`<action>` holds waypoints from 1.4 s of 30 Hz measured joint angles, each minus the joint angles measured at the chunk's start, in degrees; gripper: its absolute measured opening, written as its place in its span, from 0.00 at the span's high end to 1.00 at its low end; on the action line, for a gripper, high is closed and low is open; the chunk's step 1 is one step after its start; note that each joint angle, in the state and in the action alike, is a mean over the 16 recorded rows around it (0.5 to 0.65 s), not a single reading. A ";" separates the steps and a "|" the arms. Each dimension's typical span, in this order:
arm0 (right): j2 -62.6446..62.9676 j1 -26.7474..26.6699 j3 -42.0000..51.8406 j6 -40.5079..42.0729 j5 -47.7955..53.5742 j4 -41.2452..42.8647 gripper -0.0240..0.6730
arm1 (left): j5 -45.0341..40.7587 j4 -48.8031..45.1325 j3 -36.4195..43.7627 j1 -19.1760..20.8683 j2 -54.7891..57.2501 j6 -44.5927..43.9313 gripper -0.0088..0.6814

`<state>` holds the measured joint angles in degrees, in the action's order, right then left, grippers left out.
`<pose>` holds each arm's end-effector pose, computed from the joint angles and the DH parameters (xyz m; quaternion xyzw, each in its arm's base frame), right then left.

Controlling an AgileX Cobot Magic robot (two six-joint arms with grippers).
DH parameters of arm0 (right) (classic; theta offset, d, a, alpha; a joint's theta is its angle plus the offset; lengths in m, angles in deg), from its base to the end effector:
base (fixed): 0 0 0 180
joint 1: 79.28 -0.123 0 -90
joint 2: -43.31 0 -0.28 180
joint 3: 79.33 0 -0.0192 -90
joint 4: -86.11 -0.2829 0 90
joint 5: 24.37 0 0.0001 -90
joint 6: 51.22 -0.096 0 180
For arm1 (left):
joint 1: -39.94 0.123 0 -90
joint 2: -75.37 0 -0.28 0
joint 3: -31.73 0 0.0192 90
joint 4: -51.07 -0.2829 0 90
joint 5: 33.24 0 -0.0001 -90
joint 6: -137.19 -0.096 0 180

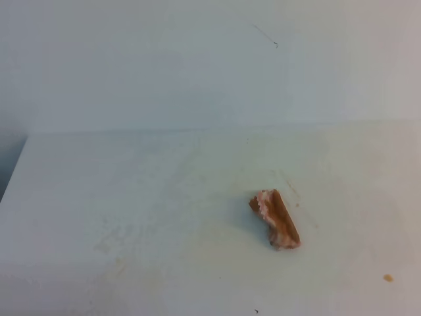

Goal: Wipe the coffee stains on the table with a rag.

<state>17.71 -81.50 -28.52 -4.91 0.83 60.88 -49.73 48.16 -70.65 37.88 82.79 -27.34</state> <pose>0.1103 0.0218 0.3135 -0.2248 0.7283 -0.0489 0.6455 0.0966 -0.0021 0.1835 -0.0762 0.7707 -0.0756 0.6281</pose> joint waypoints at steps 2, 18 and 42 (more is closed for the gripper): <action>0.99 0.03 2.41 -8.33 -1.38 7.67 0.97 | 0.00 0.00 0.00 0.00 0.00 0.00 0.99; 15.28 0.04 26.36 -31.76 -21.85 24.74 0.97 | -0.10 0.01 -0.22 0.01 0.20 0.00 0.99; 18.33 0.04 27.73 -43.04 -4.75 29.23 0.97 | -0.26 0.02 -0.55 -0.07 0.50 0.00 0.99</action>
<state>36.04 -81.46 -0.80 -47.95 -3.93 90.11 -49.99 48.18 -71.20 37.81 83.29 -27.34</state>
